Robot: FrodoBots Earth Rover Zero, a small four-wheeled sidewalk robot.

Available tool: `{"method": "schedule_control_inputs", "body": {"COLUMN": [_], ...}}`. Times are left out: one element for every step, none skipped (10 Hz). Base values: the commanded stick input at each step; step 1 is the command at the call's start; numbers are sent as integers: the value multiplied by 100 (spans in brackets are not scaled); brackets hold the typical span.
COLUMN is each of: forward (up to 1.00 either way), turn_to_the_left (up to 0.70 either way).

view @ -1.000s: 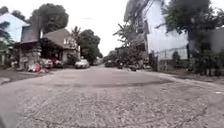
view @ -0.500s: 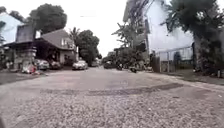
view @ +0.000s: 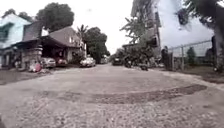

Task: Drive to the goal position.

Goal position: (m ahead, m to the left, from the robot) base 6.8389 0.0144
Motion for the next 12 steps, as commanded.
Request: {"method": "schedule_control_inputs", "body": {"forward": [100,100,100,100,100,100,100,100,100,100,100,100], "turn_to_the_left": [0,0,0,0,0,0,0,-27,-27,-27,0,0]}}
